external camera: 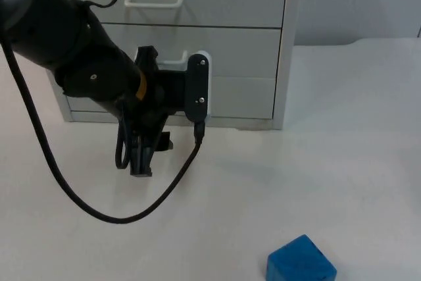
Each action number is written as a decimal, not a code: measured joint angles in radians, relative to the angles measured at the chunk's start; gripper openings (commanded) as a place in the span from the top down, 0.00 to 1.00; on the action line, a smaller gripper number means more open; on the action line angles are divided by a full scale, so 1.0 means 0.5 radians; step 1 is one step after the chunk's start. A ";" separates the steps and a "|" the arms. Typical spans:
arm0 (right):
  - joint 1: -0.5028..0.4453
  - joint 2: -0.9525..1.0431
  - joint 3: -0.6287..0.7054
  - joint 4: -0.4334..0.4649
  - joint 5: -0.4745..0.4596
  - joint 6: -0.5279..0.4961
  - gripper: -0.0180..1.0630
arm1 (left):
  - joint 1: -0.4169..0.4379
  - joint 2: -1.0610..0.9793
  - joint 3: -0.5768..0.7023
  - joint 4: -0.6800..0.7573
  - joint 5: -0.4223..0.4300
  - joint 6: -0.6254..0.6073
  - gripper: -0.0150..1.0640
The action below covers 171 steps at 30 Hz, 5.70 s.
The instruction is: Open the drawer with the left hand, place the block into the drawer with the right hand, then close the drawer with the left hand.
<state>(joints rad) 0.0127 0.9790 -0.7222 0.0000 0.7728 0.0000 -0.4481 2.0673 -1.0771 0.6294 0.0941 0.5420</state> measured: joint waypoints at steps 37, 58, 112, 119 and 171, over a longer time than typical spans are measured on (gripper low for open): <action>0.000 0.000 0.000 0.000 -0.024 0.000 0.01 | 0.048 0.066 -0.065 -0.034 -0.170 0.015 0.99; 0.000 0.000 0.000 0.015 -0.059 0.000 0.01 | -0.110 -0.101 0.048 -0.053 0.253 -0.099 0.99; 0.000 0.000 0.000 0.019 -0.059 0.000 0.01 | -0.491 -0.431 0.607 -0.564 0.778 -0.160 0.36; 0.000 0.000 0.000 0.052 -0.059 0.000 0.01 | -0.491 -0.590 0.623 -0.605 0.898 -0.190 0.36; 0.000 0.000 0.000 0.052 -0.044 0.000 0.01 | 0.845 -2.380 0.627 -1.566 1.174 -0.775 0.01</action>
<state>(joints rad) 0.0127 0.9790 -0.7222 0.0262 0.7509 0.0000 -0.0256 0.8772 -0.7635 -0.1534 0.6813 0.1543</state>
